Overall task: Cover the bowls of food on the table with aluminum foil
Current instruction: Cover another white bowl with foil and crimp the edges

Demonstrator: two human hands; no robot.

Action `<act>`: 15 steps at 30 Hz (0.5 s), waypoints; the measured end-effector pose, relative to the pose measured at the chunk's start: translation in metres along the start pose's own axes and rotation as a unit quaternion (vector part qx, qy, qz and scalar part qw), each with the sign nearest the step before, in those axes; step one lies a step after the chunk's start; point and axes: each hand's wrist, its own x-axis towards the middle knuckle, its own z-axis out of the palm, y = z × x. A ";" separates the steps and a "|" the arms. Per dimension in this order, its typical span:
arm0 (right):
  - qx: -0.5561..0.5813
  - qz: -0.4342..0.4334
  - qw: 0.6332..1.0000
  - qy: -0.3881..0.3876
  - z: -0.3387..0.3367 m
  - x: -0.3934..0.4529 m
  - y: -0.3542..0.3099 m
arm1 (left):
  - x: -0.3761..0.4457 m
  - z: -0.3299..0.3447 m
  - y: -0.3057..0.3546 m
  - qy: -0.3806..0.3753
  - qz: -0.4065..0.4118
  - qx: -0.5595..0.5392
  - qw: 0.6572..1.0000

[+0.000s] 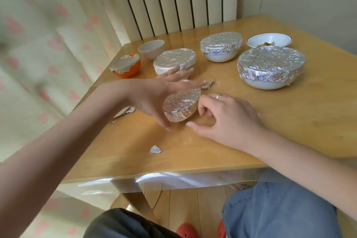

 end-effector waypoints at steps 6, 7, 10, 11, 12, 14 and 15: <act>-0.095 -0.019 0.992 0.082 0.018 0.010 0.001 | 0.021 0.001 0.000 -0.028 0.010 0.011 1.000; -0.105 -0.014 0.990 0.098 0.019 0.011 0.001 | 0.021 0.002 0.000 -0.020 0.015 0.007 1.000; -0.092 -0.013 0.989 0.118 0.021 0.012 0.003 | 0.023 0.004 -0.001 -0.005 0.020 -0.002 1.000; -0.073 -0.017 0.991 0.114 0.020 0.012 0.003 | 0.023 0.005 -0.001 -0.007 0.019 -0.003 1.000; -0.047 -0.014 0.994 0.098 0.018 0.012 0.003 | 0.023 0.005 -0.001 -0.011 0.017 -0.005 1.000; 0.008 0.014 0.999 0.034 0.013 0.012 0.001 | 0.023 0.005 -0.002 -0.018 0.013 -0.011 1.000; 0.022 0.021 0.999 0.012 0.011 0.012 0.002 | 0.023 0.006 -0.003 -0.020 0.012 -0.015 1.000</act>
